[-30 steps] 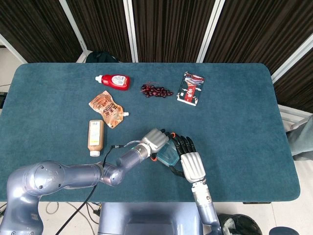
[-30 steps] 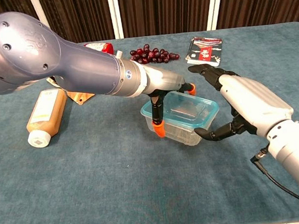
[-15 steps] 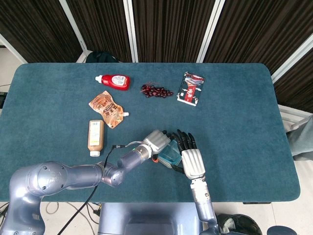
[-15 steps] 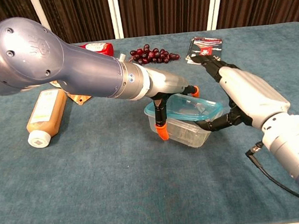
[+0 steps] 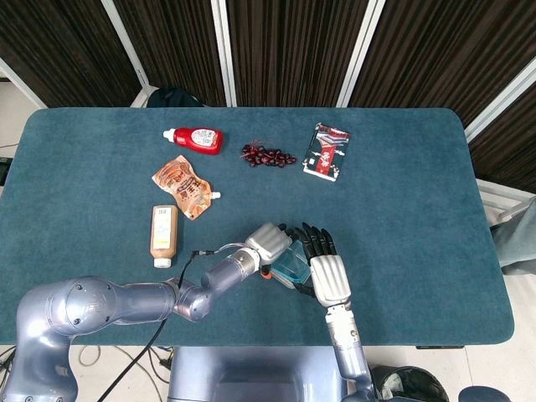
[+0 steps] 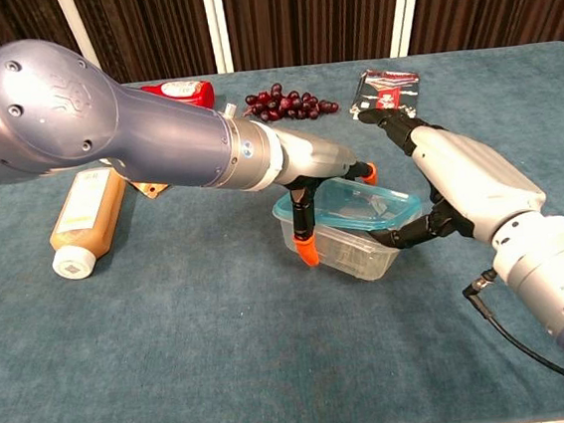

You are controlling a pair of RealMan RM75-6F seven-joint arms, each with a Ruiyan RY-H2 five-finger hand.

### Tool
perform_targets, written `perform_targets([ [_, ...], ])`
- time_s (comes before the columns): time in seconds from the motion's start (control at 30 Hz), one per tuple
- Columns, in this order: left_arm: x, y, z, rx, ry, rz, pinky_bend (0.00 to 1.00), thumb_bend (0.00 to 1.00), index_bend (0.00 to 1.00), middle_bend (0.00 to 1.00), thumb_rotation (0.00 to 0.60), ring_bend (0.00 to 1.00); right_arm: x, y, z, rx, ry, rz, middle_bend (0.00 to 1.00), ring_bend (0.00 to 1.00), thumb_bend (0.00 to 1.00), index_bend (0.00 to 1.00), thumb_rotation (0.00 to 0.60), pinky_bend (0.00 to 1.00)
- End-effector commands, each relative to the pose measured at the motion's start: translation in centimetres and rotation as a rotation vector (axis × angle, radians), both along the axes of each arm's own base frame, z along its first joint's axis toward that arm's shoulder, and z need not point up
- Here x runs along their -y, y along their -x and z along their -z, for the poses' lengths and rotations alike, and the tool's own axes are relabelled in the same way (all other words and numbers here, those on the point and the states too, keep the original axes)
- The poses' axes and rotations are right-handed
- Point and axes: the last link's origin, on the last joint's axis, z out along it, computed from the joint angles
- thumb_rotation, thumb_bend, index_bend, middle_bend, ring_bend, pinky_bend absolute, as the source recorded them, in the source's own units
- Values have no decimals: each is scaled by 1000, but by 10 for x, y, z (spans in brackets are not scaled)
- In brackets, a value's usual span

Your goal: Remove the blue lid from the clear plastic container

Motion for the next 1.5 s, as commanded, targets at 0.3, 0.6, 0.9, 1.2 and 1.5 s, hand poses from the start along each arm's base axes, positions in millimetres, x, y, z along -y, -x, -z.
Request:
perform_targets([
  [0.3,2,-3,-6,35,-8,12,76,0,0,0,600,0,-1,2,-3,2,0,7,34,0,393,383,600,0],
  [0.6,4,-3,-14,52,0,29,71,0,0,0,600,0,-3,4,-4,4,-7,20,43,0,393,414,600,0],
  [0.9,3,1,-19,38,-14,62,0,0,0,0,600,0,-2,3,-5,2,-8,31,47,0,392,442,600,0],
  [1.2,1,6,-21,19,-30,67,0,0,0,0,600,0,-4,2,-3,7,-17,32,67,0,529,597,600,0],
  [1.5,3,11,-19,-1,-38,82,0,0,0,0,600,0,-4,4,-1,0,-24,41,78,0,635,658,600,0],
])
